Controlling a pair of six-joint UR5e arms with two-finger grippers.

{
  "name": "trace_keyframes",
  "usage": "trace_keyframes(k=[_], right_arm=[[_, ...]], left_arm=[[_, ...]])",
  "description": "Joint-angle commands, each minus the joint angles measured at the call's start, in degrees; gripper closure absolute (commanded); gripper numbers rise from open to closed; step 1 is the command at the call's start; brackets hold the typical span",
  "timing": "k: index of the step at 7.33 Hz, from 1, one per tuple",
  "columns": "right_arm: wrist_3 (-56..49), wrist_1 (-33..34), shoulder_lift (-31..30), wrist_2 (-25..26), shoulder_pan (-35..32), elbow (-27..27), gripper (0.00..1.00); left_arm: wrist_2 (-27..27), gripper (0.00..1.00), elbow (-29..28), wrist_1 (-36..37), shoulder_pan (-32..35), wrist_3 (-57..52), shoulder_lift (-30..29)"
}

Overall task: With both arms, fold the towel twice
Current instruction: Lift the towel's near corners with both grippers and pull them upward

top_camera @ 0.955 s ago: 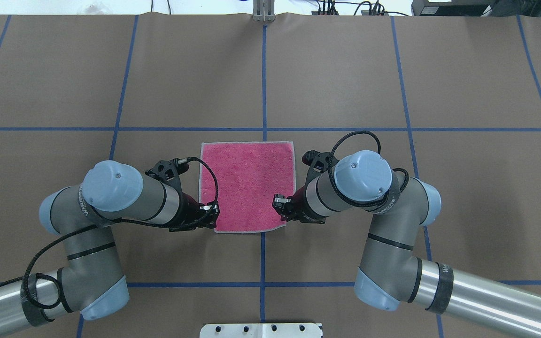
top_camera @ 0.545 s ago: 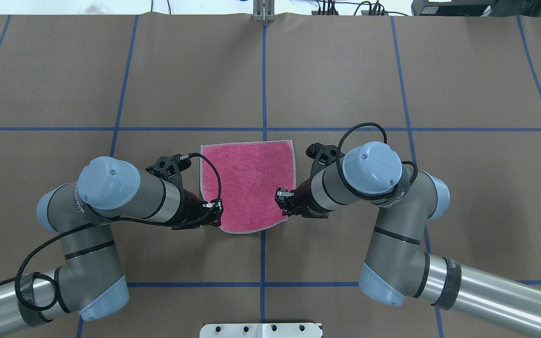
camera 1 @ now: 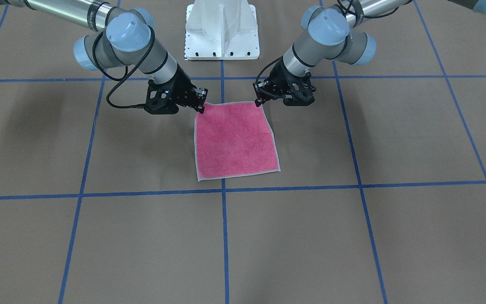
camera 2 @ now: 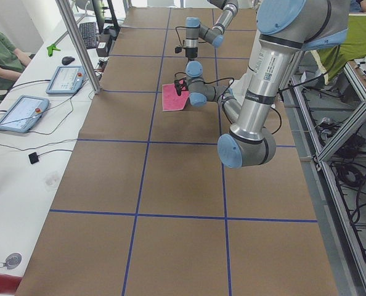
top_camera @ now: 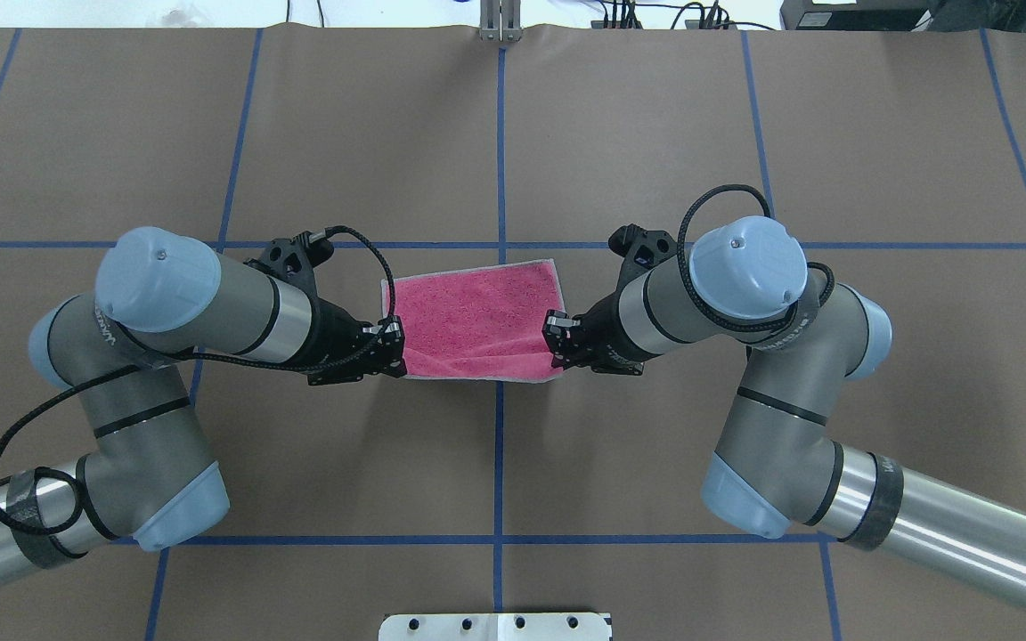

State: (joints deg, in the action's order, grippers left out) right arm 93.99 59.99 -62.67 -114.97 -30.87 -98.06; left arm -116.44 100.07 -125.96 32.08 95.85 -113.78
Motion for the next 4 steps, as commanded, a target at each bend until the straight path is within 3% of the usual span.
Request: trace_keyframes(k=[1,4], right_arm=[[-0.1,0.0,0.5,0.1,-1.7,0.3,1.00],[-0.2,-0.1,5.2,0.7,-2.8,5.4,1.00]], left_arm=[[-0.2,1.00,-0.4,-0.2,1.7,1.4,-0.3],[-0.1,1.00,-3.6,-0.5,1.5,1.8,-1.9]])
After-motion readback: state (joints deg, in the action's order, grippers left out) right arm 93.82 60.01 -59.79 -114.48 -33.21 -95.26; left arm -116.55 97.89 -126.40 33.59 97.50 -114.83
